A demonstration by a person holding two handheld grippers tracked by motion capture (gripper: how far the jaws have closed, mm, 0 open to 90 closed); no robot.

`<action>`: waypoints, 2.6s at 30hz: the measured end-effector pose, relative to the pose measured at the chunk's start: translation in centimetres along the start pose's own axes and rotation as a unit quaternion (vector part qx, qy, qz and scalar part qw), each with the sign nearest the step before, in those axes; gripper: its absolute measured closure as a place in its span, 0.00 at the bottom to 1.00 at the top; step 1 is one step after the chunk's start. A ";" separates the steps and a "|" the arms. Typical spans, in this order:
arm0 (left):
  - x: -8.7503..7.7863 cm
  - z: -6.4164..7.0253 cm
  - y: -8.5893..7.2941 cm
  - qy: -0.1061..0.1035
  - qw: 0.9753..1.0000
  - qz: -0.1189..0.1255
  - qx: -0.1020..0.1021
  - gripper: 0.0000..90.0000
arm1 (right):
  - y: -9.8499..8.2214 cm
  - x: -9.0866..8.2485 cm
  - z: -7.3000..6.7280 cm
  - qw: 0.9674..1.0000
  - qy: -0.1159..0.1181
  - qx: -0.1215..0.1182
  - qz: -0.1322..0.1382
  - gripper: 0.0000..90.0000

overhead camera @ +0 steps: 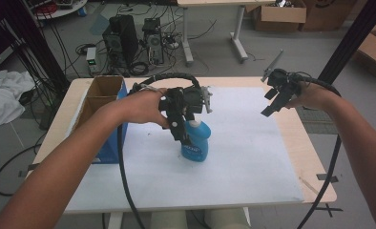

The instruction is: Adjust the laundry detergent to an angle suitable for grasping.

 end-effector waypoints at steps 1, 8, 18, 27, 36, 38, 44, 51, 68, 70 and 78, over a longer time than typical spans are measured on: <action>0.0 0.0 0.0 0.001 1.000 0.000 -0.001 0.22 | 0.0 0.0 0.0 1.000 0.000 0.000 0.000 0.21; -0.2 0.0 -0.1 0.003 1.000 0.002 -0.004 0.22 | 0.0 -0.1 -0.1 1.000 0.000 0.000 0.002 0.21; -0.5 0.0 -0.4 0.006 1.000 0.002 -0.008 0.22 | 0.0 -0.3 -0.6 1.000 -0.005 0.002 0.005 0.18; -1.0 0.0 -1.1 0.012 1.000 0.005 -0.017 0.20 | 0.1 -0.6 -2.3 1.000 -0.015 -0.004 0.006 0.20; -1.6 -0.2 -2.6 0.025 0.999 0.001 -0.031 0.21 | 0.3 -0.8 -4.6 0.999 -0.009 0.003 0.031 0.18; -1.7 -0.3 -3.1 0.026 0.999 -0.002 -0.037 0.21 | 0.3 -0.8 -4.8 0.999 -0.006 0.007 0.035 0.18; -1.9 -0.6 -4.1 0.031 0.998 -0.006 -0.047 0.21 | 0.1 -0.5 -6.4 0.999 0.005 0.008 0.042 0.19; -1.7 -1.2 -5.1 0.037 0.998 -0.009 -0.055 0.21 | 0.2 -0.1 -9.3 0.998 0.012 0.009 0.059 0.20; -1.4 -1.6 -6.1 0.041 0.997 -0.015 -0.062 0.21 | 0.5 2.6 -13.1 0.994 0.014 0.000 0.111 0.19; -1.4 -1.6 -6.2 0.040 0.997 -0.016 -0.062 0.21 | 0.5 3.1 -13.2 0.992 0.012 0.001 0.127 0.19; -1.2 -1.8 -6.3 0.038 0.997 -0.019 -0.062 0.21 | 1.3 5.1 -13.4 0.984 0.025 0.001 0.175 0.19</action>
Point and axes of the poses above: each handheld gripper's, and its own axes: x roughly forward along the jaws, y roughly out of its top, z roughly to its right, the point moved 1 cm from there along x, roughly forward along the jaws, and after that the axes turned 10 degrees about y, right-handed, at the moved point
